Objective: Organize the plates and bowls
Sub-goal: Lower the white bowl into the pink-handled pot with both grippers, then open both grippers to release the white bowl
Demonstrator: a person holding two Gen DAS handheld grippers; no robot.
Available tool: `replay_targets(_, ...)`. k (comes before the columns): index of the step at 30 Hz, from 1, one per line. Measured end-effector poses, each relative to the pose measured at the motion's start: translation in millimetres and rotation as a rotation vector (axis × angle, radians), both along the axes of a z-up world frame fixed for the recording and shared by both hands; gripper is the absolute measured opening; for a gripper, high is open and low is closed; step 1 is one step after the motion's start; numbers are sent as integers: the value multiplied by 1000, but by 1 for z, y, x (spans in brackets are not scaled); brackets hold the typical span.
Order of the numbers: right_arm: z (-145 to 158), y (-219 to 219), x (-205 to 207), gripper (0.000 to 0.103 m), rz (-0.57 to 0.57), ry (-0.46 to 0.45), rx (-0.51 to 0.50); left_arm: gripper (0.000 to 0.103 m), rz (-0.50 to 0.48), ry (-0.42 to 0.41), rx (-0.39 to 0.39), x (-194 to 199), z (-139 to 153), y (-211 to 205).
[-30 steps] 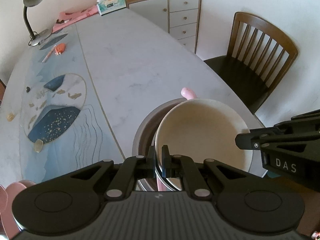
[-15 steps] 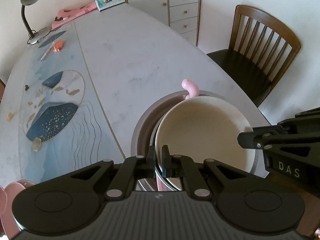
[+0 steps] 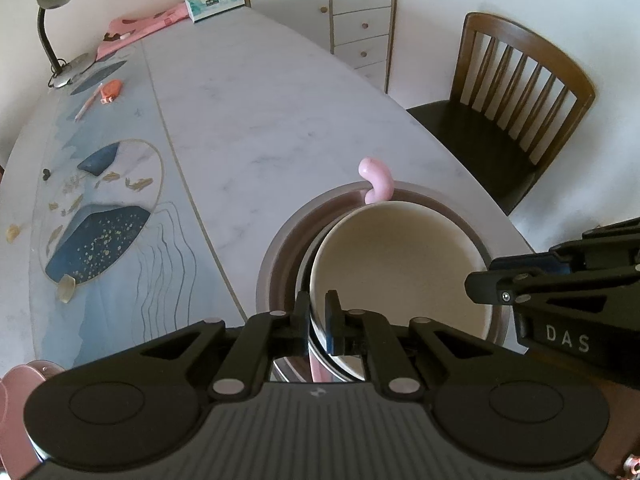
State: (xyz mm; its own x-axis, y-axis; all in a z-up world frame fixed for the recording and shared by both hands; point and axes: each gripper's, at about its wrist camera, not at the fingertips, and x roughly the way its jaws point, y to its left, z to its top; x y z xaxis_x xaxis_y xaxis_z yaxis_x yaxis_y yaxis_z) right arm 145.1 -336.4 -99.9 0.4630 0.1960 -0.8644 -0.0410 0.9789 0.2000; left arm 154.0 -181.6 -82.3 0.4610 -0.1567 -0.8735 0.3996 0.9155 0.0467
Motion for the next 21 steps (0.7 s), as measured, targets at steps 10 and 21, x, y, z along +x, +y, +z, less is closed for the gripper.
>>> replay_targets(10,13,-5,-8,27,13,-27,36,8,0,2,-49,-5,11,10)
replay_targets(21,34,-8,-18,38,27,-79,55,8,-24,-21,-110,-18,29,17)
